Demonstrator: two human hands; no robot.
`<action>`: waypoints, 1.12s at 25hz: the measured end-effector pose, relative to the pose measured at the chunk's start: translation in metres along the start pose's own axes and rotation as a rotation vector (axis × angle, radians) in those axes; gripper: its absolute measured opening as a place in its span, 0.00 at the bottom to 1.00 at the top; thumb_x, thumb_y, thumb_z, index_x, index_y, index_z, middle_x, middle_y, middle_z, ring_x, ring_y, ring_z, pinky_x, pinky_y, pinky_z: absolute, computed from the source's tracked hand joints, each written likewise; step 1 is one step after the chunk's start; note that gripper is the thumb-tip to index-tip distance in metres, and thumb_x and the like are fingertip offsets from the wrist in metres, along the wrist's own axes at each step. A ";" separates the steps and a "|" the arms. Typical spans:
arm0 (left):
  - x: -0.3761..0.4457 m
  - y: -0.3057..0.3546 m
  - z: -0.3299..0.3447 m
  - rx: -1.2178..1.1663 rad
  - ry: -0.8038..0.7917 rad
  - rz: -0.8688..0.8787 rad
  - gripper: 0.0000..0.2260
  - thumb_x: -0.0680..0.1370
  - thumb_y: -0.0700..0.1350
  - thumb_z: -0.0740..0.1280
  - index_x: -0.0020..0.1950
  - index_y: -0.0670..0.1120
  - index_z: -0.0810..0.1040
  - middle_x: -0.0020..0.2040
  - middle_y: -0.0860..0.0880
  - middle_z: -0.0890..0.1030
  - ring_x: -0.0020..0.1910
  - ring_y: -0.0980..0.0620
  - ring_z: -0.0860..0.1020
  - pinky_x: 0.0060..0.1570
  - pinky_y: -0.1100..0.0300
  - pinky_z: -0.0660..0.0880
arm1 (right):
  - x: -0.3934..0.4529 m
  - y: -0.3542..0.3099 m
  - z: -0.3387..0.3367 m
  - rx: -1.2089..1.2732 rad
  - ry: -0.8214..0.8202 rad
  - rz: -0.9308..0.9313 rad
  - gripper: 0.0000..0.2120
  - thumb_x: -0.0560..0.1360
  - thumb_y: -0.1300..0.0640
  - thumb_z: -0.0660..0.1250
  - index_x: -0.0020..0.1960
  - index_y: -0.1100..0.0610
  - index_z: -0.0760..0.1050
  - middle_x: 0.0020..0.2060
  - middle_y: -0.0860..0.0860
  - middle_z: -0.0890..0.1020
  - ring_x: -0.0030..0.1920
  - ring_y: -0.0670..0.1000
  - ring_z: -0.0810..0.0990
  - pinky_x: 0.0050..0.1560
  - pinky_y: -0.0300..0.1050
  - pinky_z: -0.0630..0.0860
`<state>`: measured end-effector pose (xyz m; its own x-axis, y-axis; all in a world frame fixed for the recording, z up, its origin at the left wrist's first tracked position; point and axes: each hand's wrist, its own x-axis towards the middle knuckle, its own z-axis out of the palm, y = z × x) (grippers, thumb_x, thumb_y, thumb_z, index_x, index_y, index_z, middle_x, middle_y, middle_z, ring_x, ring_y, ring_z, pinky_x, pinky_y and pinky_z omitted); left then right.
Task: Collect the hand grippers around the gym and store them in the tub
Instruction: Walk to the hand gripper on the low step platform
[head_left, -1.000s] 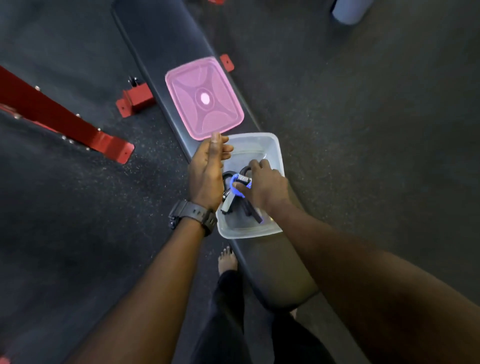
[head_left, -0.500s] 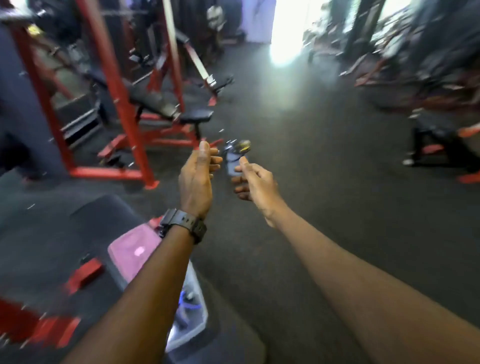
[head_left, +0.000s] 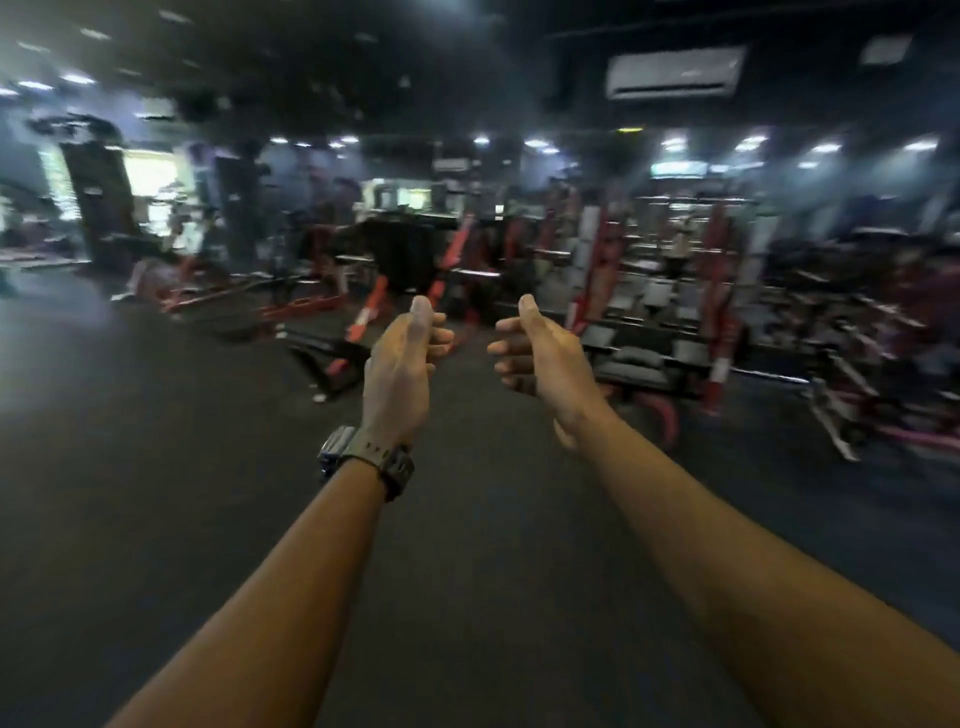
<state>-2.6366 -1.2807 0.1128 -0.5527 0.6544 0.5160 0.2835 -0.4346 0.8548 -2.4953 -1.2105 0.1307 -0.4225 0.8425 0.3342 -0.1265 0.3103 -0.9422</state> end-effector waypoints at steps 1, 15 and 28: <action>-0.004 0.005 0.037 -0.050 -0.066 0.002 0.28 0.71 0.72 0.54 0.49 0.52 0.80 0.48 0.47 0.84 0.48 0.49 0.81 0.50 0.50 0.75 | -0.008 -0.009 -0.038 -0.023 0.070 -0.002 0.24 0.81 0.38 0.57 0.54 0.58 0.79 0.41 0.54 0.83 0.37 0.50 0.79 0.42 0.46 0.76; -0.219 0.123 0.505 -0.511 -0.847 -0.103 0.28 0.69 0.72 0.56 0.47 0.51 0.80 0.48 0.45 0.84 0.46 0.49 0.81 0.50 0.51 0.75 | -0.272 -0.083 -0.509 -0.281 1.040 0.038 0.27 0.81 0.38 0.56 0.56 0.61 0.78 0.42 0.55 0.82 0.38 0.50 0.77 0.39 0.44 0.74; -0.304 0.123 0.814 -0.603 -1.116 -0.133 0.30 0.70 0.72 0.55 0.53 0.50 0.78 0.52 0.43 0.84 0.48 0.48 0.81 0.52 0.49 0.75 | -0.342 -0.028 -0.796 -0.267 1.511 0.152 0.25 0.78 0.35 0.59 0.47 0.56 0.78 0.37 0.54 0.82 0.34 0.51 0.75 0.33 0.44 0.72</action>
<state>-1.7958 -1.0290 0.1059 0.4896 0.7500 0.4448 -0.2846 -0.3447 0.8945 -1.6327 -1.1566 0.0624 0.8780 0.4667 0.1060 0.0608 0.1110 -0.9920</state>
